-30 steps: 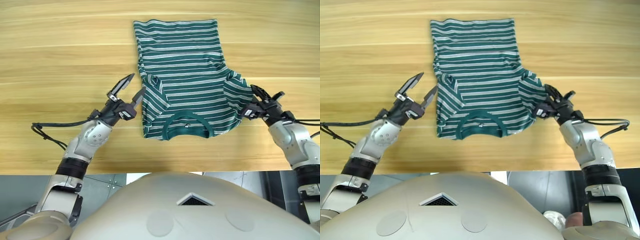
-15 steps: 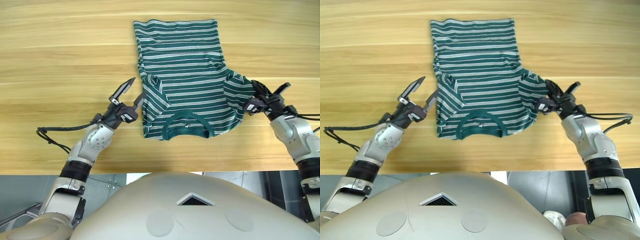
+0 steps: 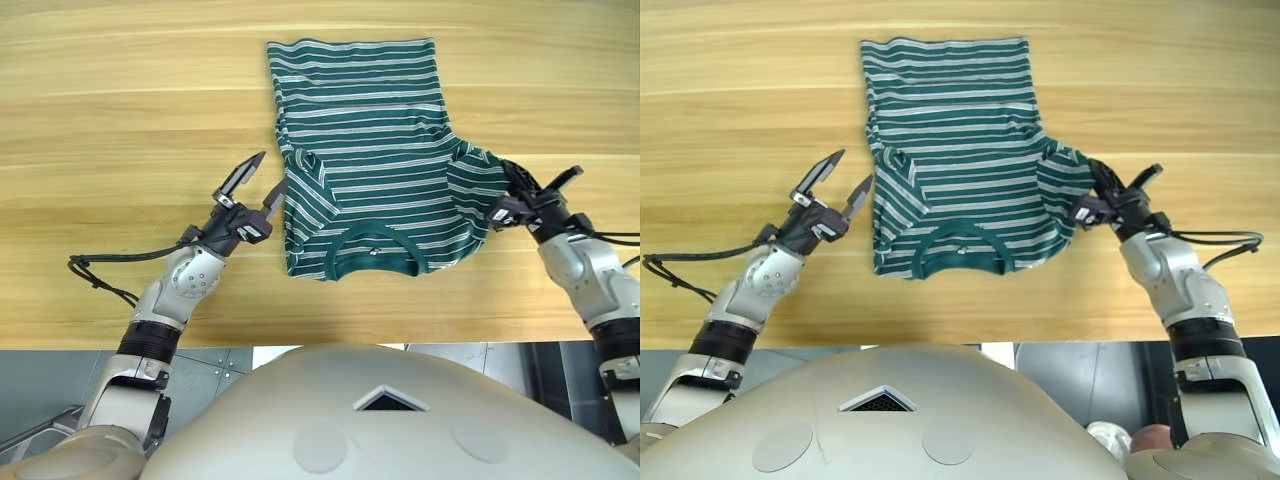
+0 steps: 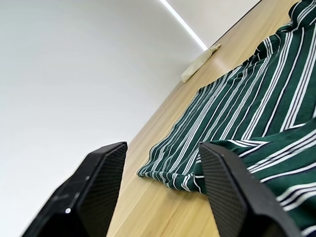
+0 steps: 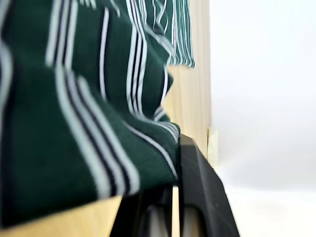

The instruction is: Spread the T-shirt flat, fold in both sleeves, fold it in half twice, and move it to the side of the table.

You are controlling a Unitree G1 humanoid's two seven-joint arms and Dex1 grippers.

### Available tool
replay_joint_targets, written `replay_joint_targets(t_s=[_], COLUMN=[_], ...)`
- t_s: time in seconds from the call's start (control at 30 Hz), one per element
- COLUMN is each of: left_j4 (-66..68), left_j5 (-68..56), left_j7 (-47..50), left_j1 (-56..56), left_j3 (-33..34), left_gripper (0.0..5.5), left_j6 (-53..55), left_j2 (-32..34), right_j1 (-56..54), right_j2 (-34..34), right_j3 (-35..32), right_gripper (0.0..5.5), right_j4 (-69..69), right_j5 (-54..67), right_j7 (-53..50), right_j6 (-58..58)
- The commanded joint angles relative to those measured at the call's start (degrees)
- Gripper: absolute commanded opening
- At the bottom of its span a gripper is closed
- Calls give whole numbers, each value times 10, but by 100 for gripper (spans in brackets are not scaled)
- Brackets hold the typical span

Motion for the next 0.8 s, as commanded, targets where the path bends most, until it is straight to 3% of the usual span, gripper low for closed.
replay_joint_targets(t_s=[0.03, 0.47, 0.77, 0.8], left_j4=[1, 27, 52, 54], left_j5=[7, 19, 33, 34], left_j7=[1, 5, 8, 8], left_j1=[0, -12, -26, -28], left_j3=[4, -6, -19, -20], left_gripper=[274, 274, 274, 274], left_j6=[0, 2, 3, 2], left_j2=[1, -18, -33, -33], right_j1=[11, 1, -29, -34], right_j2=[40, 61, 81, 85], right_j3=[-1, -23, 43, 47], right_gripper=[2, 2, 2, 28], right_j4=[-77, -115, -94, -87], right_j5=[64, 81, 63, 60], right_j7=[26, 60, 126, 125], right_j6=[-26, -26, -58, -59])
